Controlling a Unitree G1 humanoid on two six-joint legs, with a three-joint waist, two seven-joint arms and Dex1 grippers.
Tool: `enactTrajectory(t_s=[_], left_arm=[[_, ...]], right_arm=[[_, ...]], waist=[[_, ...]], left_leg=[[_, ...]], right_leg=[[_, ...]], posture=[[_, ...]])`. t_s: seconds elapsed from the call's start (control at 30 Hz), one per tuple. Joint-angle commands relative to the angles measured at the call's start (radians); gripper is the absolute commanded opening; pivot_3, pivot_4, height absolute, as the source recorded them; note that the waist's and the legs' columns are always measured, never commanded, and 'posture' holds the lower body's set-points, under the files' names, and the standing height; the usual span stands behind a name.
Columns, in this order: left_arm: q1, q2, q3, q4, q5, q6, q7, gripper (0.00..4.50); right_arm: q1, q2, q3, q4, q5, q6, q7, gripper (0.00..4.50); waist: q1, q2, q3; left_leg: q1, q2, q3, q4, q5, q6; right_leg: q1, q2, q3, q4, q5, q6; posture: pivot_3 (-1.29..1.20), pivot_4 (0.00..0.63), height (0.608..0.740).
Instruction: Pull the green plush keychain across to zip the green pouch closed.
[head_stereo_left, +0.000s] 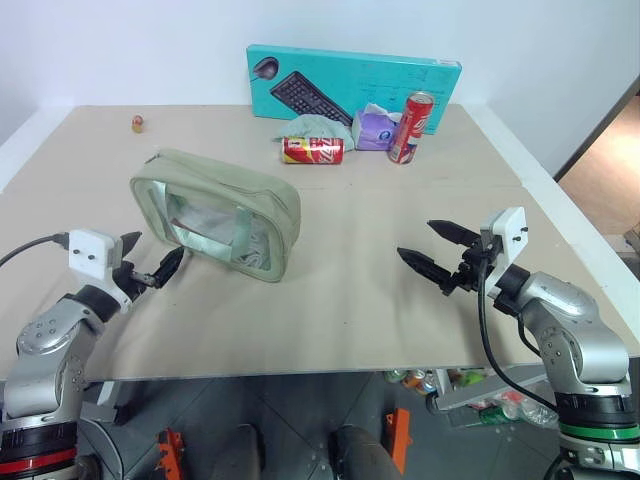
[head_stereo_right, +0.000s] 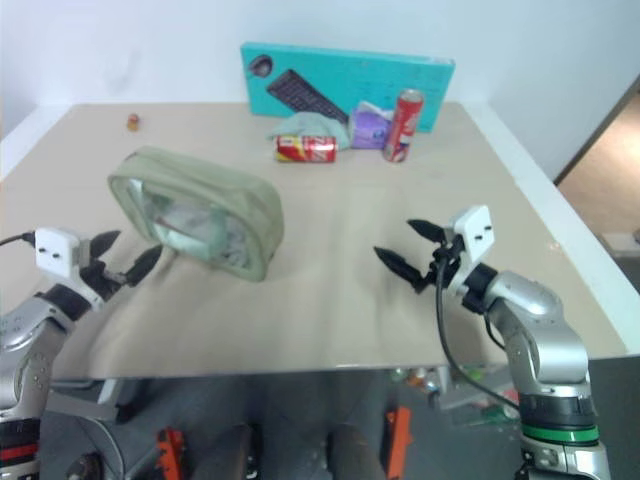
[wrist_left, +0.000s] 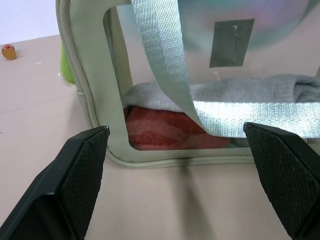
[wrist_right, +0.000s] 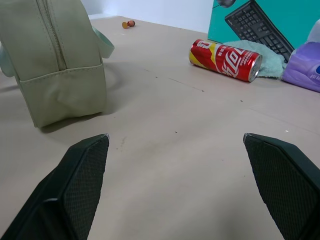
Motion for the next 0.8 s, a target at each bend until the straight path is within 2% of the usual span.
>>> enactTrajectory(t_s=[0.03, 0.5, 0.63, 0.8], left_arm=[[-0.001, 0.025, 0.016, -0.020, -0.021, -0.004, -0.025, 4.46], [0.022, 0.044, 0.045, -0.058, -0.136, 0.018, -0.158, 4.46], [0.063, 0.135, 0.060, -0.194, -0.263, 0.107, -0.272, 4.46], [0.077, 0.229, 0.064, -0.293, -0.403, 0.225, -0.351, 4.46]], right_arm=[[-0.015, -0.020, -0.025, -0.021, 0.005, -0.012, 0.003, 4.46], [-0.026, -0.038, -0.026, 0.026, 0.007, -0.034, 0.037, 4.46], [-0.059, -0.041, -0.014, 0.050, 0.025, -0.033, 0.079, 4.46], [-0.212, -0.014, 0.040, 0.083, 0.054, 0.034, 0.108, 4.46]], waist=[[0.000, 0.000, 0.000], [0.000, 0.000, 0.000], [-0.002, -0.001, 0.001], [-0.010, 0.000, 0.001]], left_leg=[[0.000, 0.000, 0.000, 0.000, 0.000, 0.000], [0.000, 0.000, 0.000, 0.000, 0.000, 0.000], [0.000, 0.001, 0.000, 0.000, 0.000, 0.000], [0.001, 0.002, 0.001, 0.000, 0.000, 0.000]], right_leg=[[0.000, 0.000, 0.000, 0.000, 0.000, 0.000], [0.000, 0.000, 0.000, 0.000, 0.000, 0.000], [-0.001, 0.001, 0.000, 0.000, -0.001, -0.003], [0.000, 0.001, 0.001, 0.000, -0.001, -0.005]], posture=[[0.00, 0.150, 0.740], [0.00, 0.150, 0.740], [0.00, 0.150, 0.740], [0.00, 0.150, 0.740]])
